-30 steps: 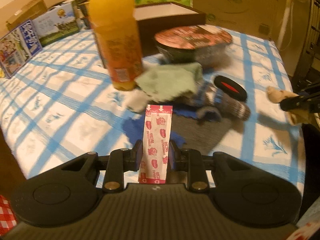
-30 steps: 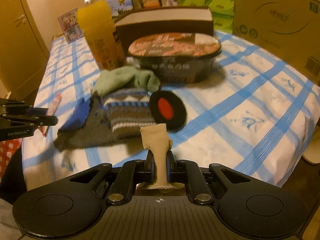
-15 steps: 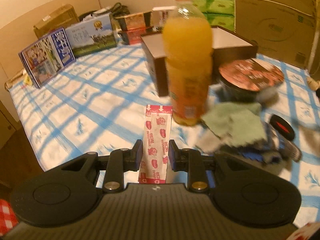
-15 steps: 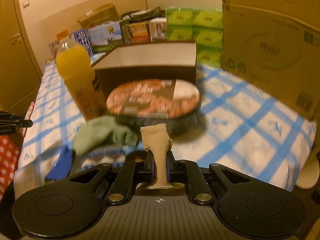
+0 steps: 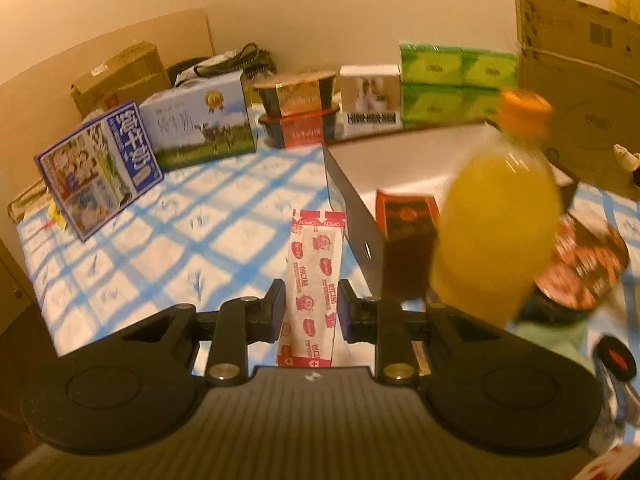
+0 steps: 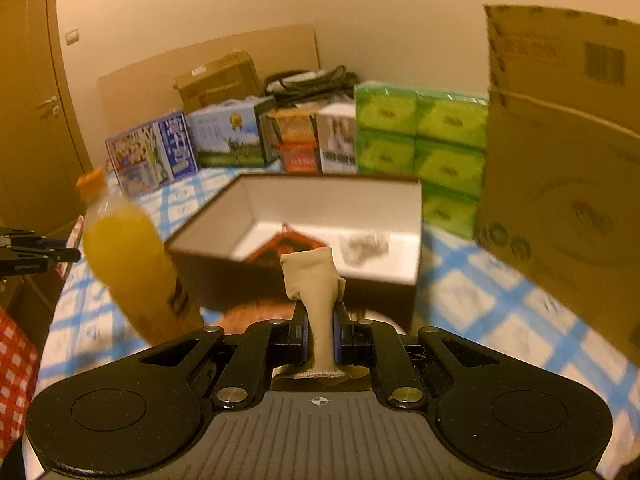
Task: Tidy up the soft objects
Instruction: 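Carry the beige sock and bandage strip over the brown box with both tools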
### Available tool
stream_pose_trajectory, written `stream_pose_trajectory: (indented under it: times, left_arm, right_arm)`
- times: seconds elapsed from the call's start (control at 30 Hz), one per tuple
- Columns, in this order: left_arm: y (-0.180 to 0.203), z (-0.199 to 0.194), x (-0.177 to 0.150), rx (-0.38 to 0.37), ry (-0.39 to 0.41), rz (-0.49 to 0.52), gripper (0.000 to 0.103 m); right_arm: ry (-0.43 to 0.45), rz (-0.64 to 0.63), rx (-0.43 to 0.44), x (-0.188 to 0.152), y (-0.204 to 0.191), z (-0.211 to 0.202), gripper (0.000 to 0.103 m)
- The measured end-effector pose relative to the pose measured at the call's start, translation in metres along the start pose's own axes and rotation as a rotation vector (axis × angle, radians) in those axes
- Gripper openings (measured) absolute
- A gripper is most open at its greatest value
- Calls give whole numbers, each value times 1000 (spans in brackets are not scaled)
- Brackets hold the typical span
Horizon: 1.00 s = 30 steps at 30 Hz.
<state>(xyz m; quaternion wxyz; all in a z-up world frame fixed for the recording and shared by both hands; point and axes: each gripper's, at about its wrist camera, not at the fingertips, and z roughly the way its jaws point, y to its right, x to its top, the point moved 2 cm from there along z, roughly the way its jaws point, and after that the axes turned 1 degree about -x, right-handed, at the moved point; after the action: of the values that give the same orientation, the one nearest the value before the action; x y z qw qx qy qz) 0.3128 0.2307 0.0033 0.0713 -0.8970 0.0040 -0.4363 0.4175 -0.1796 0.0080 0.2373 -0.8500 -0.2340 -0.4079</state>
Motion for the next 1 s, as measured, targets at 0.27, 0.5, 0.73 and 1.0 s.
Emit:
stream_pose_trajectory:
  times: [0.27,0.5,0.73,1.0]
  left_arm:
    - [-10,50,51,-48,31,17,24]
    - [-3,94,91,-121,18,12,24]
    - [11,144,123,-175,-15,4,24]
    - [36,194,134,-212,-90,68,24]
  right_arm:
    - [21,2,30,49,5,53,12]
    - [-3,0,38,73,8,97,12]
    - [-45,18,27,88,18,141,12]
    - [-99,56,26,96,28,188,12]
